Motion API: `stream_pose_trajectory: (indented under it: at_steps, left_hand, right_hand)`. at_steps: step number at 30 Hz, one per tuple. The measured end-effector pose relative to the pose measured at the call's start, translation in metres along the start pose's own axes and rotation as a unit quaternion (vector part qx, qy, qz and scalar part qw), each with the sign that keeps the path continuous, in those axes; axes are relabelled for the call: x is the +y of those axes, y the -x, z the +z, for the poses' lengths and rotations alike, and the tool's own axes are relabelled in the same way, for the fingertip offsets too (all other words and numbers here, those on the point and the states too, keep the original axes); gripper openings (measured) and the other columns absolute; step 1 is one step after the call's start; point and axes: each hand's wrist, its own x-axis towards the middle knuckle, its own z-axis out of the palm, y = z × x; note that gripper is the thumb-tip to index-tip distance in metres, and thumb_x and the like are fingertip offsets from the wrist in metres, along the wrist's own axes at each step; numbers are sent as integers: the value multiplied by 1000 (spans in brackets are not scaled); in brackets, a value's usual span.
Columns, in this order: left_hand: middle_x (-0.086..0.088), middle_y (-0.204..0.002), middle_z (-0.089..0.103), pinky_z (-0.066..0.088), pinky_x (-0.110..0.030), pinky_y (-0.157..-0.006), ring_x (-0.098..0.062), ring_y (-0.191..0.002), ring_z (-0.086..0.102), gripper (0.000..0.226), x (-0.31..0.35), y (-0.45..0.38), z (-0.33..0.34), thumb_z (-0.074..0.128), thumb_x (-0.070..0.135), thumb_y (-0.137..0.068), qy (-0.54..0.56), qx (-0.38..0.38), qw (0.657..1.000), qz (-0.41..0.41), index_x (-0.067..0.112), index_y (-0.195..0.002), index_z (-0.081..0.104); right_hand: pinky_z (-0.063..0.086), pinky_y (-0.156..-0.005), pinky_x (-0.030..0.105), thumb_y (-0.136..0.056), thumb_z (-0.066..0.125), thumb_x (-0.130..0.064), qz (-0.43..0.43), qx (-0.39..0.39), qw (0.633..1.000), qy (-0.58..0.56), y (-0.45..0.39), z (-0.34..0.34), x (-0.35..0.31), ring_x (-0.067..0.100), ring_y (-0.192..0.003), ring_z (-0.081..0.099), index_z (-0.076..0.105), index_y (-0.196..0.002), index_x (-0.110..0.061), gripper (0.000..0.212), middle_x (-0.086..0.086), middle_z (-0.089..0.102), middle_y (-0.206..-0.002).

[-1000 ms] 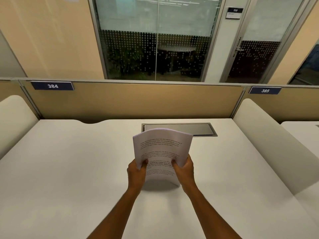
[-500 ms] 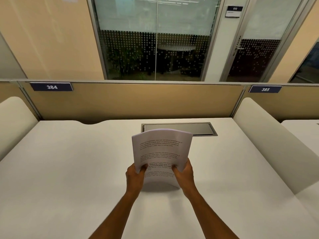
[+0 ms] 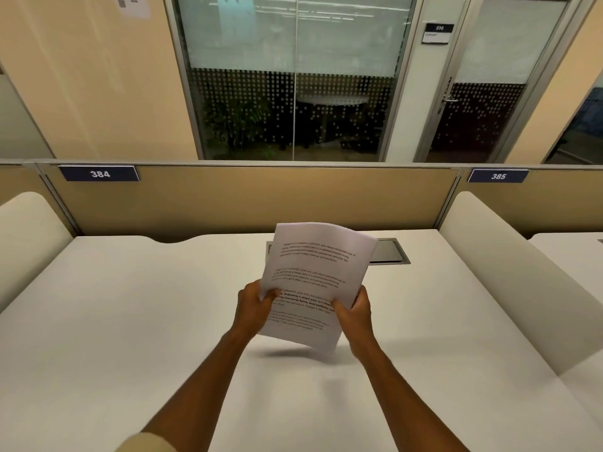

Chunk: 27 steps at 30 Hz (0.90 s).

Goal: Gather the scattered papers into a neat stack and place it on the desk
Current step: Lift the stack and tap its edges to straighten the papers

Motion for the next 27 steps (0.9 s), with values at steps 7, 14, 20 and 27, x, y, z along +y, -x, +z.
stream_pose_trajectory:
  at_steps: [7, 14, 20, 27]
  left_hand:
    - [-6, -93, 74, 58, -33, -68, -22, -80, 71, 14, 44, -47, -37, 58, 14, -90, -155, -89, 980, 92, 9, -94, 70]
    - [-6, -94, 73, 58, -39, -70, -23, -84, 68, 16, 78, -74, -56, 54, 7, -88, -259, -154, 942, 147, 8, -91, 69]
    - [-6, -93, 73, 58, -41, -70, -26, -83, 68, 14, 94, -84, -50, 56, 5, -83, -335, -192, 907, 170, 12, -84, 68]
    - [-8, -104, 73, 59, -38, -73, -24, -88, 70, 16, 98, -77, -36, 57, 10, -89, -343, -227, 899, 154, 9, -98, 70]
  right_hand:
    - [58, -67, 17, -76, 79, -4, -57, 32, 993, -102, -25, -30, -48, 17, -97, 65, 42, -126, -18, 64, 4, 64, -109]
    - [57, -74, 29, -67, 87, -18, -125, 29, 990, 56, -48, -64, -63, 21, -86, 67, 53, -117, -23, 61, 1, 69, -94]
    - [55, -75, 21, -78, 78, -15, -206, -68, 960, 176, -53, -62, -76, 15, -94, 66, 64, -106, -26, 33, -7, 69, -101]
    - [51, -64, 29, -86, 70, -28, -175, -89, 959, 203, -49, -42, -81, 16, -77, 66, 68, -91, -19, 11, 0, 71, -87]
